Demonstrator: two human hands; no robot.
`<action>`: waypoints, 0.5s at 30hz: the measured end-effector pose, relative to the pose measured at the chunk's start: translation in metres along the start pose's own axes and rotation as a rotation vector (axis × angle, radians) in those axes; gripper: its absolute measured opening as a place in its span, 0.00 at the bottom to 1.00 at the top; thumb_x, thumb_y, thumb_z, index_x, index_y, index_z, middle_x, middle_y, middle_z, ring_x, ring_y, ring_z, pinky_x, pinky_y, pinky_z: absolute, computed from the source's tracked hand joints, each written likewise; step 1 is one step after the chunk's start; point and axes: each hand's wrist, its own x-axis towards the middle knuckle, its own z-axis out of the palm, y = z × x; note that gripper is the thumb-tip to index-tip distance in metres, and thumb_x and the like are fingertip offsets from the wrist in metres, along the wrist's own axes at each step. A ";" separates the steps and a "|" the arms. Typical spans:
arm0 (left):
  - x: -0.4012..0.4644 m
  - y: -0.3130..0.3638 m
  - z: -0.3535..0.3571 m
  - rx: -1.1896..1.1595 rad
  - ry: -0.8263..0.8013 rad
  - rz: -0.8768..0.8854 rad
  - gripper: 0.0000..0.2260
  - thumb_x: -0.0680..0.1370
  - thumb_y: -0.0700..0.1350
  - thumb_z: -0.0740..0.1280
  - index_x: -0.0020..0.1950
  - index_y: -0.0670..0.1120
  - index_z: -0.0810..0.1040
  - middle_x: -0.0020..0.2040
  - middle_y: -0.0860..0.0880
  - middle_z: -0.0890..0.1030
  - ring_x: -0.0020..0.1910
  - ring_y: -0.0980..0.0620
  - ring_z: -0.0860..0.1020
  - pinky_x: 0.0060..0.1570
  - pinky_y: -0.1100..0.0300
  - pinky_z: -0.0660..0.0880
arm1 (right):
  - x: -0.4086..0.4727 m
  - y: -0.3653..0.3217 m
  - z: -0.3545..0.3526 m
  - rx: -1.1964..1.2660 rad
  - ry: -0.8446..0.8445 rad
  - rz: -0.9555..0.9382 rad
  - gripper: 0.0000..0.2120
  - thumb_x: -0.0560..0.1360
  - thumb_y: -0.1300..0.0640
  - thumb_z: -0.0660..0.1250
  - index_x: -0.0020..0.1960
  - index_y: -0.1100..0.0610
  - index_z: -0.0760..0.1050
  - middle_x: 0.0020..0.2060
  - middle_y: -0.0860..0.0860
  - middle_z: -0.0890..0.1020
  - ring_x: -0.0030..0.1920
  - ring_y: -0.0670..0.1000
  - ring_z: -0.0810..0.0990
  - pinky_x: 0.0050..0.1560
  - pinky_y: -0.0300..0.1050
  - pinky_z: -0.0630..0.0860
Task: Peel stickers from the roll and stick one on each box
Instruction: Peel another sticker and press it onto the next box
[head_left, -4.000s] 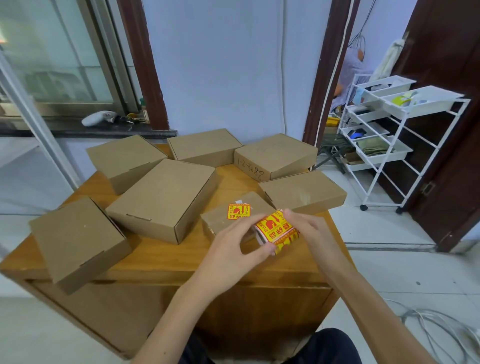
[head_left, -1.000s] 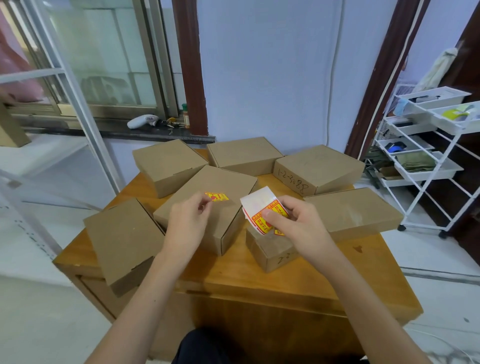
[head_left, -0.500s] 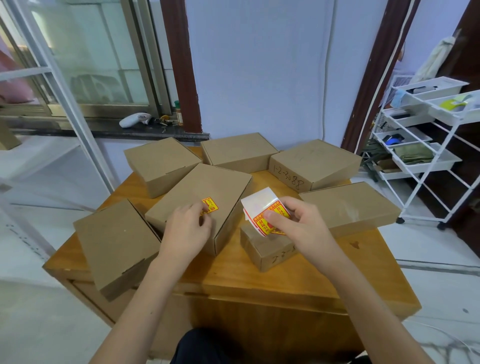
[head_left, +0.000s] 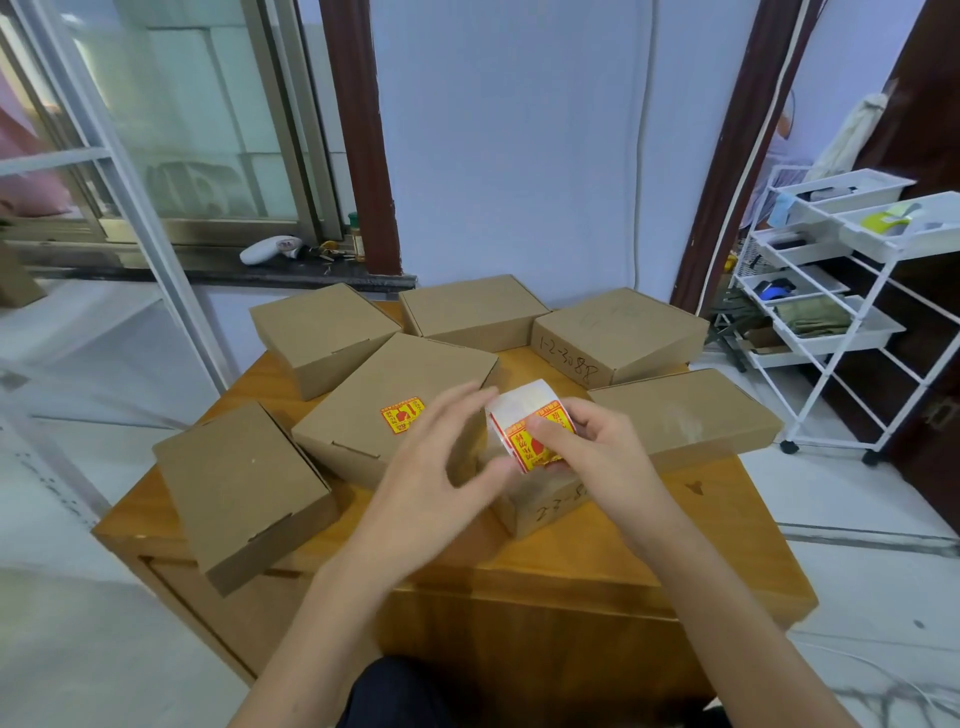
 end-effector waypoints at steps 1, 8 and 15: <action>-0.002 0.005 0.003 0.016 -0.046 0.042 0.27 0.75 0.56 0.68 0.72 0.62 0.64 0.73 0.63 0.62 0.72 0.64 0.60 0.66 0.66 0.61 | -0.002 -0.001 0.000 0.026 -0.003 0.006 0.08 0.76 0.54 0.67 0.53 0.54 0.81 0.43 0.51 0.87 0.42 0.45 0.84 0.42 0.38 0.80; -0.002 0.015 0.018 -0.034 -0.041 0.091 0.26 0.74 0.49 0.72 0.69 0.63 0.67 0.66 0.62 0.71 0.67 0.64 0.68 0.64 0.63 0.70 | -0.017 -0.007 -0.011 0.088 -0.059 0.086 0.10 0.76 0.48 0.66 0.53 0.50 0.81 0.41 0.49 0.86 0.40 0.44 0.83 0.40 0.43 0.78; -0.002 0.023 0.027 -0.459 -0.097 -0.085 0.18 0.76 0.49 0.69 0.66 0.54 0.74 0.56 0.57 0.81 0.56 0.61 0.79 0.50 0.68 0.75 | -0.033 -0.010 -0.036 0.014 -0.213 0.077 0.12 0.77 0.51 0.65 0.60 0.51 0.77 0.49 0.52 0.86 0.41 0.48 0.84 0.38 0.42 0.74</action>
